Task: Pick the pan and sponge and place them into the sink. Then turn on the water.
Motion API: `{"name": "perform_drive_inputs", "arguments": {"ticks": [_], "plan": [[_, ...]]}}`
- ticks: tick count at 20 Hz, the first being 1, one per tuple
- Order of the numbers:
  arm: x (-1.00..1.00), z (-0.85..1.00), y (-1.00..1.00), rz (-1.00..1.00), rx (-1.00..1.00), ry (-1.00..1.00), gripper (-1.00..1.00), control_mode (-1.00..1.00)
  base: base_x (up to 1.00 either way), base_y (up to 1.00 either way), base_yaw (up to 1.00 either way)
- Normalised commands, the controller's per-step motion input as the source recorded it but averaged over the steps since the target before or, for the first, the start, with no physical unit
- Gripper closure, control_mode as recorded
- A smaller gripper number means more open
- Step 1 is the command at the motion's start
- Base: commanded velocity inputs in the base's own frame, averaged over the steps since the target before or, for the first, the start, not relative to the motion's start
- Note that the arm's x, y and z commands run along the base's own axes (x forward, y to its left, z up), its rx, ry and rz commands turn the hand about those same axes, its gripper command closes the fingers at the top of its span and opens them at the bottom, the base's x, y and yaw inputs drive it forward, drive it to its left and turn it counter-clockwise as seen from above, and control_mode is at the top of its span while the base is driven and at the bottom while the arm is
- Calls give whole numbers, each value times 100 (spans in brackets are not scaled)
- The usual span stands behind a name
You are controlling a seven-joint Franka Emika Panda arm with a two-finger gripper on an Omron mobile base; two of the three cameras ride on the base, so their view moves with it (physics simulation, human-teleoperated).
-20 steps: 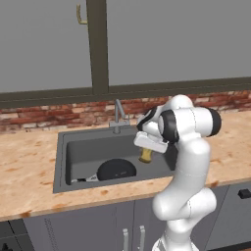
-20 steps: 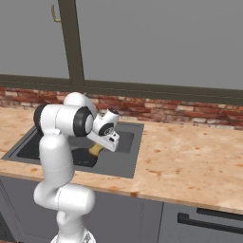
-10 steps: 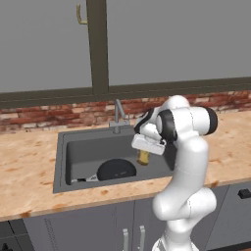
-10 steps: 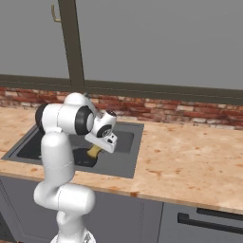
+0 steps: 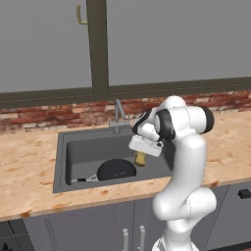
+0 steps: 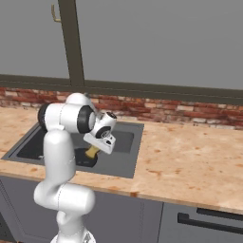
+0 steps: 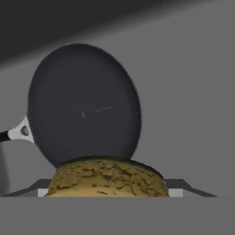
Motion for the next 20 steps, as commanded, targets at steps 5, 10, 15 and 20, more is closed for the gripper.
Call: {"name": "perform_drive_inputs", "arguments": {"ticks": [5,10,15,20], "plan": [[9,-14,7,4,10,3,100,-100,0,0,0],[11,-17,8,5,4,2,100,-100,0,0,0],[16,-10,10,6,-4,3,100,-100,0,0,0],[18,-10,10,5,-5,4,100,-100,0,0,0]]}}
